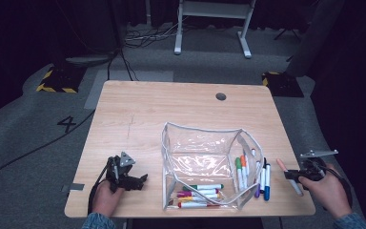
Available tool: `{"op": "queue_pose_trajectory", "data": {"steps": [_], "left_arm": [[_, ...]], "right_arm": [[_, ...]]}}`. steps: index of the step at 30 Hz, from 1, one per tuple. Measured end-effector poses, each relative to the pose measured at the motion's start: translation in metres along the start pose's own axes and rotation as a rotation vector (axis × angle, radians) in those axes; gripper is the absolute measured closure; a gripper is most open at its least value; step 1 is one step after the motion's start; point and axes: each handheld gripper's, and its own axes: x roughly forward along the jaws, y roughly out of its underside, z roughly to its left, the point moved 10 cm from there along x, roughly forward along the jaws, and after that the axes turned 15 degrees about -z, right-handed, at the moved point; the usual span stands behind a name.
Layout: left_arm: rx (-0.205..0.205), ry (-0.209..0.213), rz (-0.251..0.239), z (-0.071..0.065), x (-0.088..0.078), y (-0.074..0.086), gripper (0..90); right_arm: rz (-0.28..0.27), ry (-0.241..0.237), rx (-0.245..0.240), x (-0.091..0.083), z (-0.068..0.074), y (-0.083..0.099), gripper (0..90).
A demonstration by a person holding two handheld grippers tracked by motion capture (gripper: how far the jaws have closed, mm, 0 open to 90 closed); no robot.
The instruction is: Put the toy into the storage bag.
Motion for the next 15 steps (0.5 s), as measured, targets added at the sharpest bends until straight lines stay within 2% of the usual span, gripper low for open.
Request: {"op": "queue_pose_trajectory", "data": {"steps": [6,15], "left_arm": [[0.002,0.001,0.001,0.000,0.000,0.000,0.0],[-0.004,-0.006,-0.002,-0.001,0.000,0.000,0.0]], "right_arm": [[-0.061,-0.070,-0.010,-0.017,0.018,-0.025,77.2],[-0.121,-0.155,-0.065,-0.041,0.047,-0.061,77.2]]}}
